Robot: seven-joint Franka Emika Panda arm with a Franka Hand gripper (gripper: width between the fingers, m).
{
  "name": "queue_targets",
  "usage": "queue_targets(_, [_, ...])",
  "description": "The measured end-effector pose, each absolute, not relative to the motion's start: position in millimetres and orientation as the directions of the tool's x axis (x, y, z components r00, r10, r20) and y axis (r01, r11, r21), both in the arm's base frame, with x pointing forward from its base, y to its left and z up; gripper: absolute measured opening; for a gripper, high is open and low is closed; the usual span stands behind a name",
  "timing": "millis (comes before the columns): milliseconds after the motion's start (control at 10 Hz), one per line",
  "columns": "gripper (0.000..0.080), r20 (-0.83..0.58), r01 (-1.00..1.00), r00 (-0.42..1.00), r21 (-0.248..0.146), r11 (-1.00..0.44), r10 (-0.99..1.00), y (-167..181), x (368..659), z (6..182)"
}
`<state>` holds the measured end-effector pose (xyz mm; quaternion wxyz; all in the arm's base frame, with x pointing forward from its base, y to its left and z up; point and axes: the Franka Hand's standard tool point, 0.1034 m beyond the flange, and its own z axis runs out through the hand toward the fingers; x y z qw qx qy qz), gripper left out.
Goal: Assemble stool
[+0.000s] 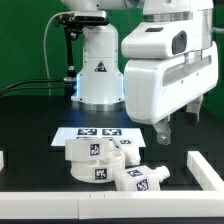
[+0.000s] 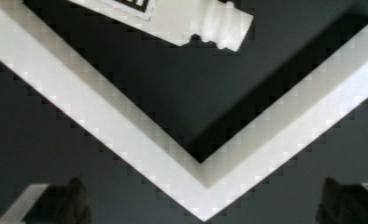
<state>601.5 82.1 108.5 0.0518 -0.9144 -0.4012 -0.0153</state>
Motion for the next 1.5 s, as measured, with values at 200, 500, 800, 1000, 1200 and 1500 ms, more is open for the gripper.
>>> queue_targets(200, [0.065, 0.07, 0.735, 0.678, -0.083, -0.673, 0.732, 82, 602, 108.6])
queue_targets(500, [0.065, 0.062, 0.791, 0.611, -0.067, -0.608, 0.789, 73, 598, 103.6])
queue_targets(800, [0.065, 0.062, 0.922, 0.382, 0.041, -0.385, 0.922, 69, 576, 74.2])
queue_targets(1000, [0.065, 0.061, 0.921, 0.385, 0.04, -0.388, 0.921, 67, 573, 71.6])
queue_targets(1200, [0.065, 0.064, 0.93, 0.361, 0.054, -0.365, 0.93, 67, 573, 69.8])
queue_targets(1500, [0.065, 0.053, 0.973, 0.207, 0.096, -0.212, 0.977, 60, 556, 47.0])
